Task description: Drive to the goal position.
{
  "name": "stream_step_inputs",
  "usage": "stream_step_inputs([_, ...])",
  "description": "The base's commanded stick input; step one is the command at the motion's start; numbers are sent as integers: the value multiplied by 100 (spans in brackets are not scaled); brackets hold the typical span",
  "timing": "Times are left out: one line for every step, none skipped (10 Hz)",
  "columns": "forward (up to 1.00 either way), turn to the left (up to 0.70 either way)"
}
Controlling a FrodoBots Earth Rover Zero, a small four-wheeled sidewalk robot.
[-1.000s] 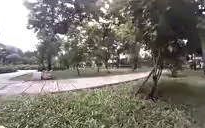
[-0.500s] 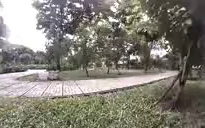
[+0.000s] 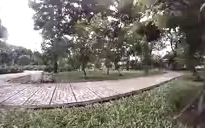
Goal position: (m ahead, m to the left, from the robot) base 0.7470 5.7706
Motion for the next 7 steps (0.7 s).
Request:
stream_step_inputs([100,27])
stream_step_inputs([100,27])
stream_step_inputs([100,27])
stream_step_inputs([100,27])
stream_step_inputs([100,27])
stream_step_inputs([100,27])
stream_step_inputs([89,29])
